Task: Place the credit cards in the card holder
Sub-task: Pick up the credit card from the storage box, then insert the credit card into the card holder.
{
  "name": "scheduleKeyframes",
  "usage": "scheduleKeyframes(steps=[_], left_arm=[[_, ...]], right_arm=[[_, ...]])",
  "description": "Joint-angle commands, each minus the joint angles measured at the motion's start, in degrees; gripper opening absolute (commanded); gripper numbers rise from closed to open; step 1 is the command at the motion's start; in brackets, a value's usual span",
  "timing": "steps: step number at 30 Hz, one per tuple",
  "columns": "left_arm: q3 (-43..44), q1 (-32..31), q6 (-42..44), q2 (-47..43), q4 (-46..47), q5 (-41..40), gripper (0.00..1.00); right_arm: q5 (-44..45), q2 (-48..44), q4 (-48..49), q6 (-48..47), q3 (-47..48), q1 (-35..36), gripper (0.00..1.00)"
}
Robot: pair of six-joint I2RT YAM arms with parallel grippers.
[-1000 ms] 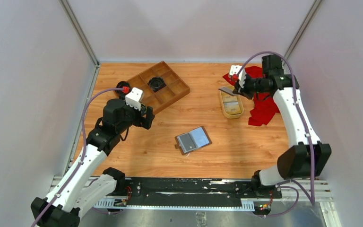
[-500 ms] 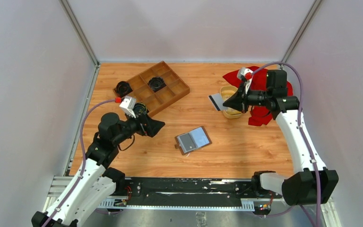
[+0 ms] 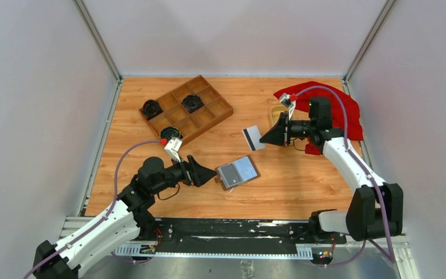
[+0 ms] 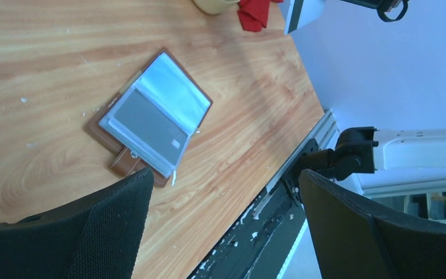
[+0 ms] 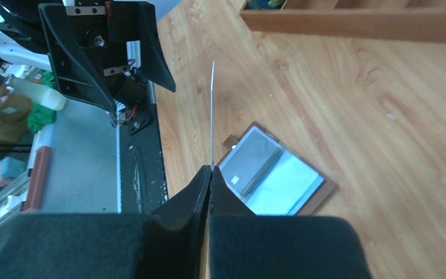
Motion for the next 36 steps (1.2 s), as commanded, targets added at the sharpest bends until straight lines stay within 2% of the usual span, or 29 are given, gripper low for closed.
scheduleKeyframes(steps=[1,9,18,25,31,36], left_arm=[[-4.18,-3.14,-4.05,1.78,9.29,-6.63,1.00],[-4.56,-6.99,-5.93,9.72,11.55,-11.87,0.93],[-4.37,-8.93,-6.53,17.11,11.69,-19.19,0.88],[0.80,-9.52,-4.19,27.63,12.20,-20.05,0.86],[5.23,-9.88,-2.46,35.80,12.27,-20.60,0.82],[7.33,-9.96,-1.99,42.09,12.10,-21.07,0.74]], right_arm=[[-1.12,3.68,2.75,3.72,-2.01,2.49,0.00],[-1.40,15.46,-1.53,4.90,-0.26,4.85,0.00],[-0.97,20.16,-3.03,5.26,-3.01,5.68,0.00],[-1.09,25.76,-10.86,-0.14,-0.19,5.67,0.00],[-0.24,29.18,-13.43,-2.56,0.66,5.87,0.00],[0.25,33.17,-18.03,-5.88,2.81,6.99,0.00]])
